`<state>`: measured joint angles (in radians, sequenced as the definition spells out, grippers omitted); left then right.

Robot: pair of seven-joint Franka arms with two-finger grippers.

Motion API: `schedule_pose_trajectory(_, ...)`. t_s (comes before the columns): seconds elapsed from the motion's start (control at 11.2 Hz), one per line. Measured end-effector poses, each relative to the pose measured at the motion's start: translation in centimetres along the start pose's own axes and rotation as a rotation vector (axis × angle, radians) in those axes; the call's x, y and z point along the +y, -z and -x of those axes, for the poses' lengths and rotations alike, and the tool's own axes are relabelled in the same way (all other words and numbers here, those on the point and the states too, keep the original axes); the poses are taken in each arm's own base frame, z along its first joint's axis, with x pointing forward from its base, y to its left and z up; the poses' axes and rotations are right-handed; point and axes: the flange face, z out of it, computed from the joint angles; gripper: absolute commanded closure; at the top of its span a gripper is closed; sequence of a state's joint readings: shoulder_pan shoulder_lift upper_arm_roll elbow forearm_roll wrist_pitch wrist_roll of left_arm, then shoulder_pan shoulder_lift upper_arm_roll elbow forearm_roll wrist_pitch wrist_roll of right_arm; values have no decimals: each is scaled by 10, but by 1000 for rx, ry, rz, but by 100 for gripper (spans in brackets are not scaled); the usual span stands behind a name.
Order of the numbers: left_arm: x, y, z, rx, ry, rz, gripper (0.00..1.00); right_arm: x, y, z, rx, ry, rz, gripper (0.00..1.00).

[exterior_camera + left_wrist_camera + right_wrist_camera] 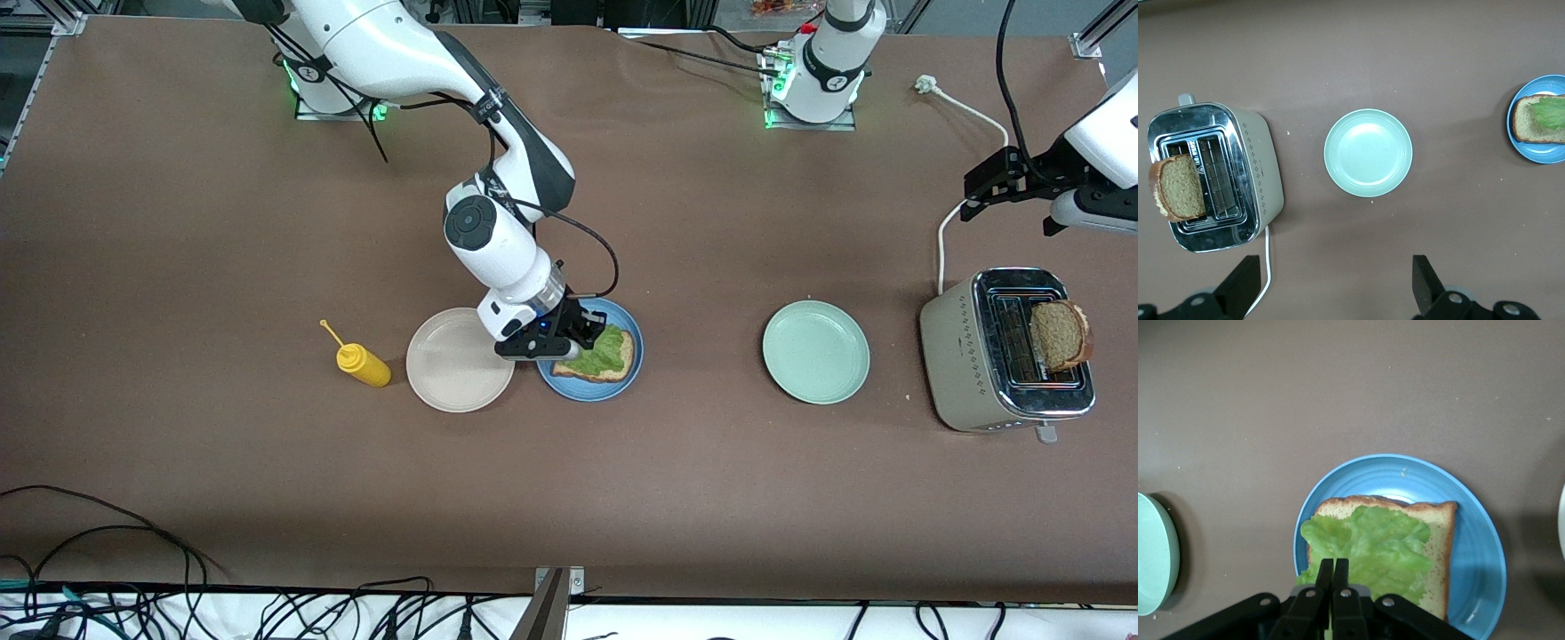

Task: Make sandwich in blue plate with both arms
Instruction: 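Carry the lettuce with the right gripper onto the bread on the blue plate, then lower the lettuce onto the bread and open the right gripper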

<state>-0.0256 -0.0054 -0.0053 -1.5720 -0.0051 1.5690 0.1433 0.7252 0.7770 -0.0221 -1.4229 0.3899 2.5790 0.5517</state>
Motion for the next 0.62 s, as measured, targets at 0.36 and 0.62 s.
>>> schedule_pose_trajectory(0.36, 1, 0, 0, 0, -1, 0, 0, 1, 3, -4, 15, 8, 2, 100)
schedule_pose_trajectory(0.62, 1, 0, 0, 0, -2, 0, 0, -7, 19, -8, 35, 20, -16, 100)
